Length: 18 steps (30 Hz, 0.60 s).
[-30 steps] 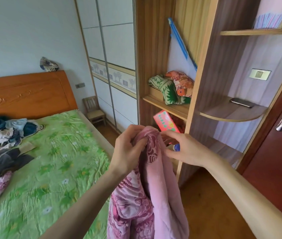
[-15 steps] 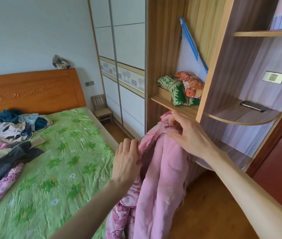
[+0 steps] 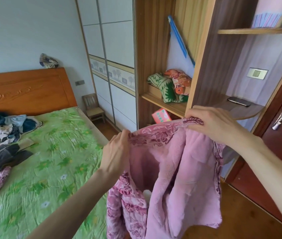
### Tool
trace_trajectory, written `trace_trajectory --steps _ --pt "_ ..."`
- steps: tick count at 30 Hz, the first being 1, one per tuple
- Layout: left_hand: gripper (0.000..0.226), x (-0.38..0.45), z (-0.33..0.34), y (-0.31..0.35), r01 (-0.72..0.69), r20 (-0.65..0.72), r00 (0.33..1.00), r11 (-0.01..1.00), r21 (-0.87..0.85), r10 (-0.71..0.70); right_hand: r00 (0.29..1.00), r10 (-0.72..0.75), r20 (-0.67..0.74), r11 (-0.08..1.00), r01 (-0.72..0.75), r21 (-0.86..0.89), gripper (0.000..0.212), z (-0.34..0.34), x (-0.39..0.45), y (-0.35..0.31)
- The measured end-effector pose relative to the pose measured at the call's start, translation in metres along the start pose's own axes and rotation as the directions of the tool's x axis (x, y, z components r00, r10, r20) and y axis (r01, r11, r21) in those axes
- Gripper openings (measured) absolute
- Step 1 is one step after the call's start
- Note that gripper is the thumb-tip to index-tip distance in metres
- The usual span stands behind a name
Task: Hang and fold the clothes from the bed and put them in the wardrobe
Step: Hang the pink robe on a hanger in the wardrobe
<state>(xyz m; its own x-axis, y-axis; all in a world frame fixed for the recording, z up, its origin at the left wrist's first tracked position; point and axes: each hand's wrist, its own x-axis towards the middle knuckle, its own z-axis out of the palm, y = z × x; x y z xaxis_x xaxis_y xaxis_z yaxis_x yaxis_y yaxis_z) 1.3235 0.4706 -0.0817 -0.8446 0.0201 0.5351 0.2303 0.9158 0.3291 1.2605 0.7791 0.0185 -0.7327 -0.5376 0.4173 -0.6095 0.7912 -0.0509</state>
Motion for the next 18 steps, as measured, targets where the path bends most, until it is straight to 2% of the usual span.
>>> trace_trajectory --steps 2,4,7,9,11,16,18 --pt "0.024 0.008 0.003 0.007 -0.068 0.041 0.997 0.997 -0.031 0.069 0.999 0.000 0.050 1.000 0.001 -0.022 0.018 -0.001 -0.004 0.007" --pt "0.031 0.021 0.006 0.013 -0.136 0.066 0.988 0.990 -0.018 0.137 0.998 0.036 0.059 0.999 -0.038 0.032 0.020 -0.001 -0.010 0.013" --pt "0.032 0.033 0.020 0.012 -0.187 0.081 0.981 0.971 0.146 0.176 0.997 0.068 -0.041 0.988 -0.061 0.145 0.018 -0.005 -0.021 0.021" --pt "0.031 0.031 0.035 0.012 -0.130 0.137 0.986 0.964 0.231 0.100 0.995 0.049 -0.092 0.985 -0.033 0.172 0.012 -0.010 -0.024 0.023" --pt "0.034 0.022 0.051 0.016 -0.043 0.209 0.978 0.980 0.192 0.002 0.997 0.019 -0.076 0.987 -0.007 0.164 0.008 -0.012 -0.024 0.023" --pt "0.025 0.026 0.068 0.022 0.133 0.303 0.935 0.976 0.174 -0.182 0.995 0.081 -0.059 0.981 -0.069 0.181 0.023 -0.014 -0.035 0.046" --pt "0.015 0.029 0.070 0.021 0.216 0.276 0.935 0.974 0.062 -0.225 0.991 0.100 -0.092 0.978 -0.081 0.194 0.028 -0.017 -0.039 0.055"
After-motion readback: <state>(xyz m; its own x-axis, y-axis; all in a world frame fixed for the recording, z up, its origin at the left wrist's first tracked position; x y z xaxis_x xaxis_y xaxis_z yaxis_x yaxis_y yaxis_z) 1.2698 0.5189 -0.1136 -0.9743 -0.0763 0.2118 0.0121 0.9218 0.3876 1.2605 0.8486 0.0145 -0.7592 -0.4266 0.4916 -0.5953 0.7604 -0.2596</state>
